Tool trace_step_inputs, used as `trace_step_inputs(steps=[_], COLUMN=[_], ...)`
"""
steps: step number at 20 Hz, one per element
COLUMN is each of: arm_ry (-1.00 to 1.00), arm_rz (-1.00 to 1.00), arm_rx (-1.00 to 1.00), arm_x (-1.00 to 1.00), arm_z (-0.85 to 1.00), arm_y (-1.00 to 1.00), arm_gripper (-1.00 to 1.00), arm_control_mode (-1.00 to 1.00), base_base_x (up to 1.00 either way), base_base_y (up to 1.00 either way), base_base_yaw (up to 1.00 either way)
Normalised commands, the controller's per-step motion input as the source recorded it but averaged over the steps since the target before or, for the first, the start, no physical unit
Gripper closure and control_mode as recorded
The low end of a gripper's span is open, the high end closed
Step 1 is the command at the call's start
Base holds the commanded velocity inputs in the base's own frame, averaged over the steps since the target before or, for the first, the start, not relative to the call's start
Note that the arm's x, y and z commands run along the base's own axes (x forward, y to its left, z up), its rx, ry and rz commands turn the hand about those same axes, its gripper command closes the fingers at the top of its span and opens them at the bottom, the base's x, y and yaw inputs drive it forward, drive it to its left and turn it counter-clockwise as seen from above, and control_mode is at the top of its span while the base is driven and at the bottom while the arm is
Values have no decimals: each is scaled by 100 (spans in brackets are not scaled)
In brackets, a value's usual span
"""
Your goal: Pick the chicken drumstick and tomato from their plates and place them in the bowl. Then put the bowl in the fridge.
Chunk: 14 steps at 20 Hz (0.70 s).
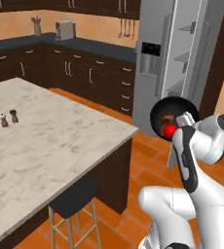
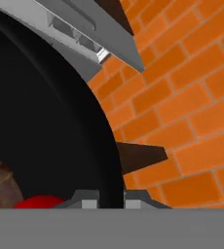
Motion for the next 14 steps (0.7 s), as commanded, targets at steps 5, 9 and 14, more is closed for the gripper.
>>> trace_step_inputs(steps=[5,9,14], arm_ry=[0,0,0], arm_rz=[0,0,0], arm_rx=[0,0,0], arm_x=[0,0,0], arm_z=[0,0,0], arm_y=[0,0,0], arm_gripper=[100,100,100], arm_control_mode=[100,100,100], base_base_x=[100,62,46], base_base_y=[-100,-93,-75], base_base_yaw=[26,43,56])
